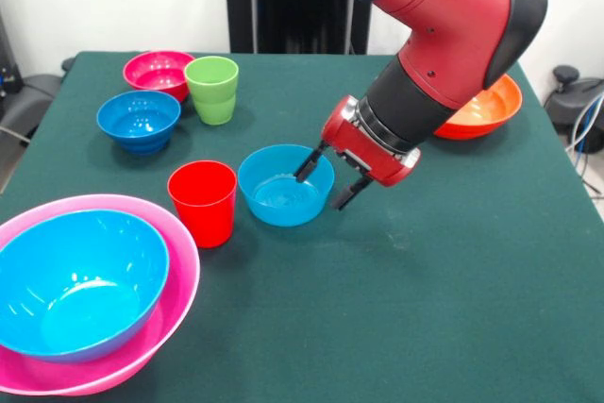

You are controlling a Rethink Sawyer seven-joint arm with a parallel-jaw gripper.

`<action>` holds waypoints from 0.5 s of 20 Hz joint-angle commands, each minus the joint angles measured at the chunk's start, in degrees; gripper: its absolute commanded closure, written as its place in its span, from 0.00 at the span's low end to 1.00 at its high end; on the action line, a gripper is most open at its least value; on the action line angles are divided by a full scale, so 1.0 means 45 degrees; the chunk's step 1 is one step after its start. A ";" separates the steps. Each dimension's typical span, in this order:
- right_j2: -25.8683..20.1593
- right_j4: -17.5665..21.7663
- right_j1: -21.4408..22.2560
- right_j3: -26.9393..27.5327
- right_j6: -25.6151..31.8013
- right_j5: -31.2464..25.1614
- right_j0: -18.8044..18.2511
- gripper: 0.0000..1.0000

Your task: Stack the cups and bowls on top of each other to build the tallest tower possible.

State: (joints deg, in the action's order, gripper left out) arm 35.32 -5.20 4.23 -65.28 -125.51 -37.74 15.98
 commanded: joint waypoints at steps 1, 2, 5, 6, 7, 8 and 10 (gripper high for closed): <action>-0.1146 -0.0616 -0.0236 -0.0427 -0.2782 -0.0001 0.0133 0.00; -0.1124 -0.0615 -0.0257 -0.0414 -0.2782 -0.0020 0.0145 0.00; -0.1161 -0.0659 -0.0265 -0.0473 -0.2788 0.0062 0.0165 0.00; -0.1167 -0.0673 -0.0272 -0.0480 -0.2775 0.0058 0.0162 0.00; -0.1161 -0.0682 -0.0284 -0.0468 -0.2777 0.0062 0.0156 0.00; -0.1154 -0.0690 -0.0296 -0.0466 -0.2773 0.0074 0.0151 0.00; -0.1126 -0.0691 -0.0359 -0.0447 -0.2800 0.0127 0.0151 0.00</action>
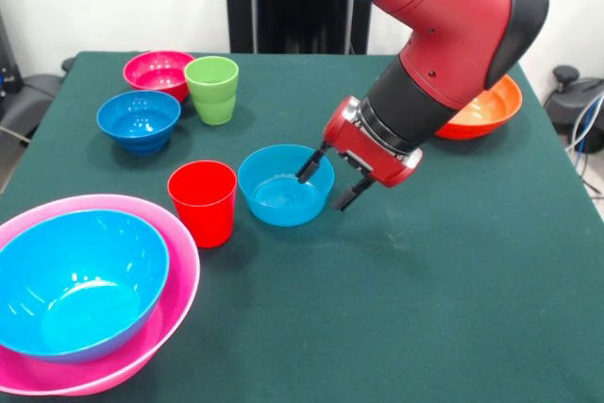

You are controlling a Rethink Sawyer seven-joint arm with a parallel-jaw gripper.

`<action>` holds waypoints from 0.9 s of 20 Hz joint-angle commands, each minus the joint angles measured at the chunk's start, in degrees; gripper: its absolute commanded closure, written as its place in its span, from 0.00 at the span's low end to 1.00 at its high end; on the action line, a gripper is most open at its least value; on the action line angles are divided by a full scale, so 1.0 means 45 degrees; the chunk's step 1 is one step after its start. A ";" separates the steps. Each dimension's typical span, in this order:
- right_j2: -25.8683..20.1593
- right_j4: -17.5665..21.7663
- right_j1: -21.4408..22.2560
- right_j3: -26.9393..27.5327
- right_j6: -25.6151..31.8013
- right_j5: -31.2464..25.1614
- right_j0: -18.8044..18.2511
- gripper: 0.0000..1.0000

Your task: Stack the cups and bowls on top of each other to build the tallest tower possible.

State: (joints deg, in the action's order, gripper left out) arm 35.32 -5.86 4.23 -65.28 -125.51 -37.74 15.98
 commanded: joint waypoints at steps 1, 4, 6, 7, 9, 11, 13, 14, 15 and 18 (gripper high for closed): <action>-0.1148 -0.0551 -0.0365 -0.0480 -0.2815 0.0160 0.0160 0.00; -0.1180 -0.0549 -0.0416 -0.0565 -0.2852 0.0268 0.0168 0.00; -0.1215 -0.0514 -0.0370 -0.0692 -0.2800 0.0352 0.0158 0.00; -0.1189 -0.0493 -0.0365 -0.0714 -0.2797 0.0358 0.0165 0.00; -0.1145 -0.0443 -0.0418 -0.0757 -0.2805 0.0445 0.0164 0.00; -0.1123 -0.0415 -0.0478 -0.0802 -0.2831 0.0528 0.0166 0.00; -0.1119 -0.0413 -0.0528 -0.0808 -0.2860 0.0591 0.0168 0.00; -0.1104 -0.0406 -0.0553 -0.0795 -0.2867 0.0591 0.0175 0.00; -0.1114 -0.0401 -0.0584 -0.0865 -0.2913 0.0695 0.0189 0.00; -0.1121 -0.0399 -0.0679 -0.0917 -0.2976 0.0782 0.0196 0.00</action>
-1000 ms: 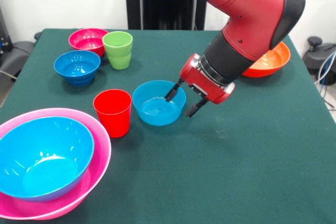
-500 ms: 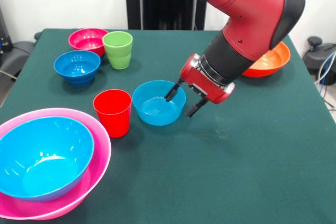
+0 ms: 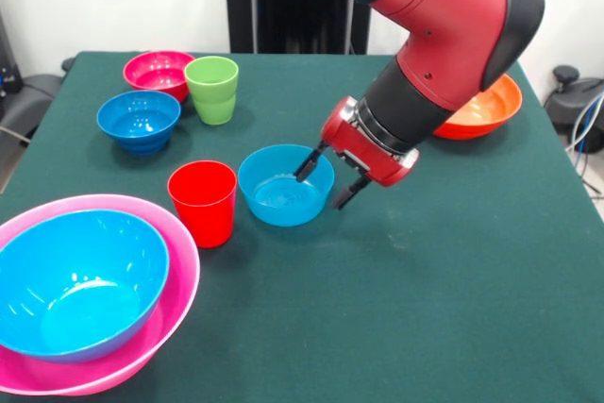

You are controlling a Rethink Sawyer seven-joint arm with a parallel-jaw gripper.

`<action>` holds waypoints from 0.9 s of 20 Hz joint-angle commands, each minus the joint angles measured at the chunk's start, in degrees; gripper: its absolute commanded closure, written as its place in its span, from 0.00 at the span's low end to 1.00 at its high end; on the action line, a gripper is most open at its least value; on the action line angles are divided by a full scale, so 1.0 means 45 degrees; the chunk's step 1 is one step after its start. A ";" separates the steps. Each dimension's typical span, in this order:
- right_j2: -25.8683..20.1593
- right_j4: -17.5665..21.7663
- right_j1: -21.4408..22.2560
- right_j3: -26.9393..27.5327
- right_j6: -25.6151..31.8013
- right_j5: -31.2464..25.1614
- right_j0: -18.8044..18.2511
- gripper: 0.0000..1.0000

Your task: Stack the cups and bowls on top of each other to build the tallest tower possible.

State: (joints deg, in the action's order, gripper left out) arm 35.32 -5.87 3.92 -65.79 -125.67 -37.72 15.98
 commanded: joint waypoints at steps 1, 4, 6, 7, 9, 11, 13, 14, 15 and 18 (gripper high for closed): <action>-0.1136 -0.0395 -0.0644 -0.0839 -0.2958 0.0890 0.0177 0.00; -0.1062 -0.0380 -0.0739 -0.0861 -0.3033 0.1050 0.0223 0.00; -0.1022 -0.0407 -0.0782 -0.0832 -0.3052 0.1072 0.0230 0.00; -0.1010 -0.0417 -0.0789 -0.0833 -0.3052 0.1072 0.0236 0.00; -0.0990 -0.0461 -0.0821 -0.0850 -0.3106 0.1090 0.0269 0.00; -0.0979 -0.0507 -0.0871 -0.0877 -0.3195 0.1140 0.0326 0.00; -0.0993 -0.0554 -0.0935 -0.0859 -0.3253 0.1219 0.0338 0.00; -0.1010 -0.0573 -0.0955 -0.0863 -0.3271 0.1266 0.0341 0.00; -0.1029 -0.0590 -0.0966 -0.0847 -0.3282 0.1287 0.0335 0.00; -0.1044 -0.0628 -0.1010 -0.0798 -0.3363 0.1351 0.0334 0.00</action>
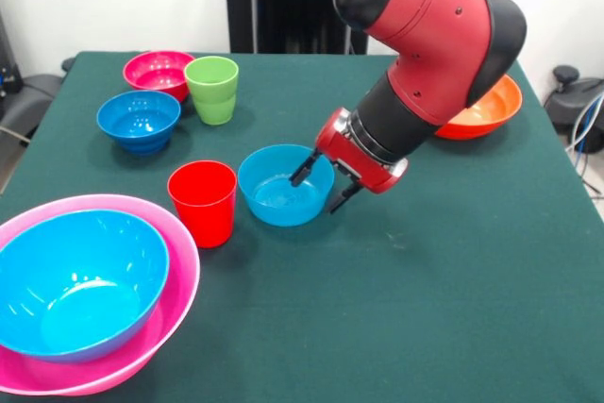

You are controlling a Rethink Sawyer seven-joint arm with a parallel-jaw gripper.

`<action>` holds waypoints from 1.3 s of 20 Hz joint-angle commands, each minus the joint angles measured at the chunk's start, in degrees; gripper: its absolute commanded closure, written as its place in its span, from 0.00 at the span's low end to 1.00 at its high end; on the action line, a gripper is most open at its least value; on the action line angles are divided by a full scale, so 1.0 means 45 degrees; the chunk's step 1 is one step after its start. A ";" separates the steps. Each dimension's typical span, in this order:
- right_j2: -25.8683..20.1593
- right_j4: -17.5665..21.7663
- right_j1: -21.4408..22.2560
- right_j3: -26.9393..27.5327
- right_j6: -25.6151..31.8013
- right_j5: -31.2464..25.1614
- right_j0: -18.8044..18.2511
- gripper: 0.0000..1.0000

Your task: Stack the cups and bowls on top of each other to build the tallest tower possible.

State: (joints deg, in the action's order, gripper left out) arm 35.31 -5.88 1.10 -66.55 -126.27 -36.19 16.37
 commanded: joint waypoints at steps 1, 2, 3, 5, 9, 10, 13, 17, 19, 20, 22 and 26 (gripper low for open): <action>-0.1002 -0.0616 -0.0402 -0.0587 -0.3259 0.1025 0.0263 0.00; -0.0961 -0.0587 -0.0426 -0.0549 -0.3269 0.0998 0.0282 0.00; -0.0919 -0.0558 -0.0450 -0.0512 -0.3279 0.0970 0.0300 0.00; -0.0970 -0.0586 -0.0413 -0.0530 -0.3316 0.0932 0.0307 1.00; -0.1004 -0.0557 -0.0308 -0.0497 -0.3320 0.0768 0.0302 1.00; -0.0998 -0.0536 -0.0291 -0.0483 -0.3313 0.0723 0.0299 1.00; -0.1026 -0.0500 -0.0262 -0.0477 -0.3290 0.0684 0.0259 1.00; -0.0990 -0.0491 -0.0195 -0.0508 -0.3271 0.0581 0.0276 1.00; -0.0937 -0.0483 -0.0059 -0.0592 -0.3256 0.0449 0.0308 1.00; -0.0871 -0.0470 0.0046 -0.0647 -0.3252 0.0317 0.0351 1.00; -0.0754 -0.0399 0.0473 -0.0912 -0.3105 -0.0068 0.0457 1.00; -0.0393 -0.0261 0.1440 -0.1299 -0.2765 -0.1074 0.0737 1.00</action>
State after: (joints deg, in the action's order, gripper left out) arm 35.52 -5.93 2.28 -67.93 -128.78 -36.19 18.14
